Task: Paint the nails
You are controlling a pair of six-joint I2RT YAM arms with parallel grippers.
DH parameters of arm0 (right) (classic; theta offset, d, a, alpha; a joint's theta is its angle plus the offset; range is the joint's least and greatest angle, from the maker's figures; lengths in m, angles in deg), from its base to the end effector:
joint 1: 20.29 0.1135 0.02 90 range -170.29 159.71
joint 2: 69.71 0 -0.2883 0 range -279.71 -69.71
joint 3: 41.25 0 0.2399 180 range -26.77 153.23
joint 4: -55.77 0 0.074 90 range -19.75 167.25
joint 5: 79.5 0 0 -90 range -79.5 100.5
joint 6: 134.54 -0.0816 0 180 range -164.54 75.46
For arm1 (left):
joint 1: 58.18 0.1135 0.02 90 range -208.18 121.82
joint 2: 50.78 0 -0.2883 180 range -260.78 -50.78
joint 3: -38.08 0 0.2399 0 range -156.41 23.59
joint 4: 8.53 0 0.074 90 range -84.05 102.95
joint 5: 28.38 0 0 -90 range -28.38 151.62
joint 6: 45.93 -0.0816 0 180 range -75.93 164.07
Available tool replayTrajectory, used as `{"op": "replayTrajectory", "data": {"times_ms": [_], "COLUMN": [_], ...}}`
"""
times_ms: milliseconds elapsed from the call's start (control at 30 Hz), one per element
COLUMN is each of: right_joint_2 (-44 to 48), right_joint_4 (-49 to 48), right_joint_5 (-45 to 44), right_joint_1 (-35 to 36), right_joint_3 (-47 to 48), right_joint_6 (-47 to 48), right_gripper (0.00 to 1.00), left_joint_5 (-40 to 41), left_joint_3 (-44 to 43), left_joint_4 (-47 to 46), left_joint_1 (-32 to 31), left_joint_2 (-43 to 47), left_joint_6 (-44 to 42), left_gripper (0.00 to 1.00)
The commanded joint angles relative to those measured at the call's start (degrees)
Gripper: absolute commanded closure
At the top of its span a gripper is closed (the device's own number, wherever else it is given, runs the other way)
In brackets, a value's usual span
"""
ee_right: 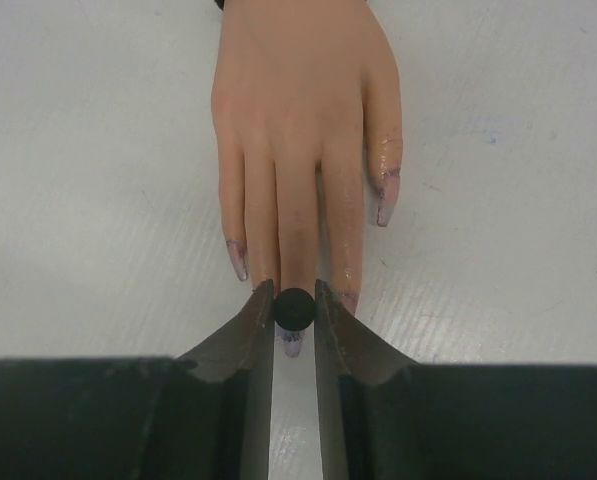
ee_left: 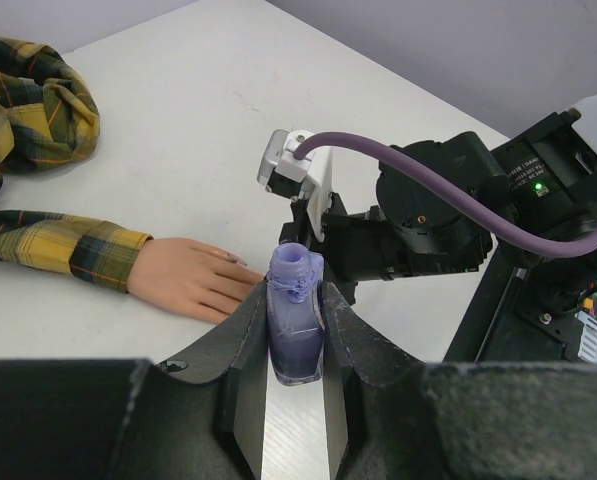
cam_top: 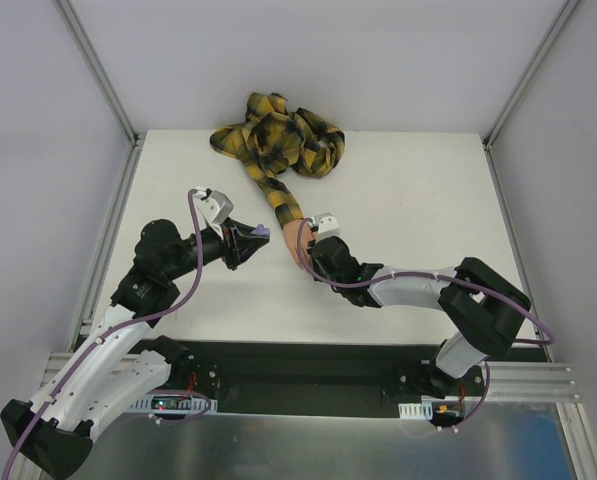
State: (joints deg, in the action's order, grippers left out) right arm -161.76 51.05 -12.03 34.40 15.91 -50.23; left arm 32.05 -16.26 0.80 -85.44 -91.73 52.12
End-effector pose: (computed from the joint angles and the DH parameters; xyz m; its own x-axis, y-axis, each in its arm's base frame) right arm 0.2314 0.2726 0.1893 -0.3448 -0.3284 -0.8794 -0.5307 0.8409 -0.1059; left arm 0.1418 -0.1184 0.3683 -0.0547 -0.1088 -0.9926 0.8365 0.5378 -0.1051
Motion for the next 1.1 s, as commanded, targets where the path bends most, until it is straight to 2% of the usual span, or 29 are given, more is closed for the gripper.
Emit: {"op": "replayTrajectory", "data": {"times_ms": [0,600,1067], "right_joint_2": [3.01,1.52,-0.06], "right_joint_4": [0.13,0.04,-2.07], "right_joint_5": [-2.87,-3.4,0.2], "right_joint_1": [1.02,1.38,-0.73], "right_joint_3": [-1.1,0.83,2.85], "right_joint_6": [-1.78,0.07,1.83], "right_gripper": [1.0,0.99,1.0], "left_joint_5": [-1.29,-1.38,-1.29], "left_joint_3": [-2.33,-2.42,-2.42], "left_joint_4": [-2.06,-2.06,-2.06], "left_joint_1": [0.46,0.46,0.46], "left_joint_2": [0.34,0.43,-0.27], "left_joint_6": [0.47,0.47,0.38], "left_gripper": [1.0,1.0,1.0]}}
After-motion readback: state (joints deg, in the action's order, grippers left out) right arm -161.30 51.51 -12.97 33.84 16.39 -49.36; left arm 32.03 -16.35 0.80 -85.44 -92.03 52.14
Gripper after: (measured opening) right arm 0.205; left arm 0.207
